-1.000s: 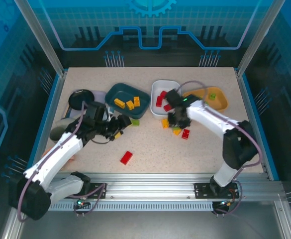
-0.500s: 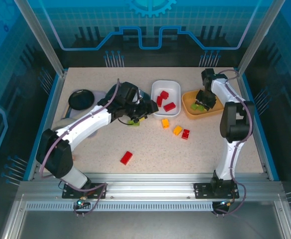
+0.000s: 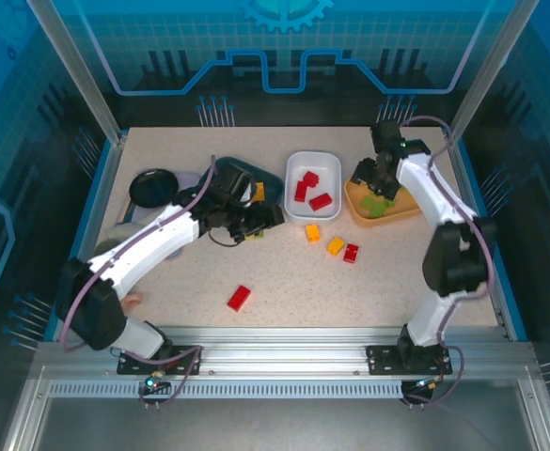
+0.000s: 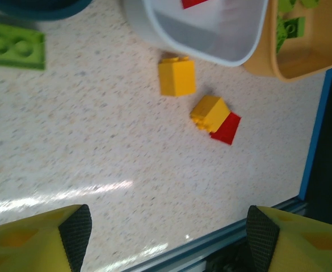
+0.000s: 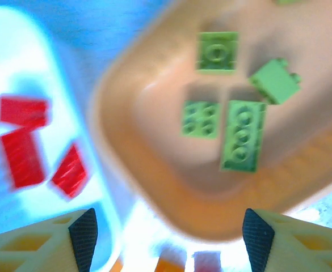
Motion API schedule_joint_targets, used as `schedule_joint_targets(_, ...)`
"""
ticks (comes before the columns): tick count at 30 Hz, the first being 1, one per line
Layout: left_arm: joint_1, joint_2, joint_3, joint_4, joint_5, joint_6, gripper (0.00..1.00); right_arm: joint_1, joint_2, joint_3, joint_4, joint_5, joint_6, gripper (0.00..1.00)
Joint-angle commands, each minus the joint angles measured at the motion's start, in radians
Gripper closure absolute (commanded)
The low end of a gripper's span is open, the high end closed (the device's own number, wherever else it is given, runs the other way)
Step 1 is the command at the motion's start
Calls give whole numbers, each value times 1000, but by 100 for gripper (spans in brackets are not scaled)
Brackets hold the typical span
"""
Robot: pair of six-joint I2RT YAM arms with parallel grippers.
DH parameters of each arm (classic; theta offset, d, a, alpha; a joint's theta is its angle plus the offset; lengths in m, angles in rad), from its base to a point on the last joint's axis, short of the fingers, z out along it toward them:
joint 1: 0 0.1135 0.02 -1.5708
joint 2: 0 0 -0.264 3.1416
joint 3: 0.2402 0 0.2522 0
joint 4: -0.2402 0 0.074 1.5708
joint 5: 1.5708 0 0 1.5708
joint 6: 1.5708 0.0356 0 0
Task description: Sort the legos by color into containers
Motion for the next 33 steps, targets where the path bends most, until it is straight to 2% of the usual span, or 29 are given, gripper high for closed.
schedule_joint_targets(1, 4, -81, -60, -138, -65, 52, 24, 75, -188, -152, 156, -61, -102, 28)
schedule_joint_targets(5, 15, -172, -135, -182, -77, 51, 24, 227, -301, -265, 156, -94, -188, 28)
schedule_joint_targets(11, 14, -253, -222, -303, -100, 105, 24, 480, -407, -451, 270, -256, -260, 28)
schedule_joint_targets(15, 11, -253, -318, -353, -102, 151, 24, 578, -458, -562, 343, -347, -272, 26)
schedule_joint_targets(20, -45, -241, -391, -318, -91, 190, 24, 608, -479, -632, 334, -383, -269, 26)
schedule_joint_targets(26, -158, -50, -340, -327, -179, 203, 21, 608, -513, -654, 327, -405, -280, 26)
schedule_joint_targets(33, -189, 74, -342, -232, -219, 223, 20, 603, -534, -662, 330, -420, -280, 26)
